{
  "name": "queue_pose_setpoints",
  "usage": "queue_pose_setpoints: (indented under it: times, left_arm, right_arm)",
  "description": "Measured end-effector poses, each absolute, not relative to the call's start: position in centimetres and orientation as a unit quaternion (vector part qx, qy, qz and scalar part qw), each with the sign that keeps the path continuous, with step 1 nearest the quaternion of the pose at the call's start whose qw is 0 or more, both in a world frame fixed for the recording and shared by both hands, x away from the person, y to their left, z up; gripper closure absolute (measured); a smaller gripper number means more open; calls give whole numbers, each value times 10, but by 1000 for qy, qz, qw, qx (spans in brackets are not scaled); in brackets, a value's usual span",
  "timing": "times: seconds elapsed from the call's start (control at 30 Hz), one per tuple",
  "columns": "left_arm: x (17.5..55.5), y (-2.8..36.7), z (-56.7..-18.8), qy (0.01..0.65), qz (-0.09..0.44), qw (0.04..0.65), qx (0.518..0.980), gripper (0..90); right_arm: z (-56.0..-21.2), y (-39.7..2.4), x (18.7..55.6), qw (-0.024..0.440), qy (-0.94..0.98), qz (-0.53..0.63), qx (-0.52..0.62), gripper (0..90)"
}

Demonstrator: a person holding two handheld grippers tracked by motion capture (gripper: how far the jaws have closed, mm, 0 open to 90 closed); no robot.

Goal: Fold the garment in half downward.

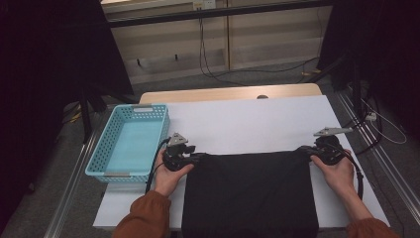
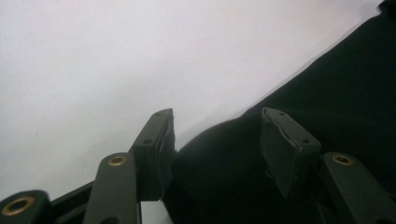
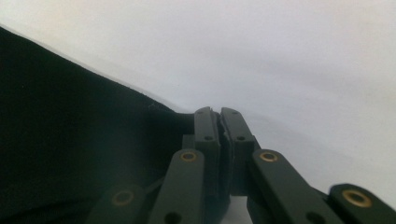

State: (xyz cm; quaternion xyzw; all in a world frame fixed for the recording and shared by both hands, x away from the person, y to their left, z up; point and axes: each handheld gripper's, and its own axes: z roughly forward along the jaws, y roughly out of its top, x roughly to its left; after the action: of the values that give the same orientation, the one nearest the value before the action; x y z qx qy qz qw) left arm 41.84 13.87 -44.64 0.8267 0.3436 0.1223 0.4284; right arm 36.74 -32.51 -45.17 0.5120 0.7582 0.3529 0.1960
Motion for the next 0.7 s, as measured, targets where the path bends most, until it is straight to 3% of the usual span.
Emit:
queue_pose_setpoints:
  times: [0.33,0.53,0.7]
  left_arm:
    - [426,137,-461,378,113,390,832,480]
    - [424,141,-459,386,107,379,834,609]
    - [423,147,-459,392,69,387,832,818]
  right_arm:
    - [-455,-330,365,185,764,357,505,867]
    - [-457,-330,363,173,769,362,498,857]
    - [-461,-332,363,159,770,364,499,775]
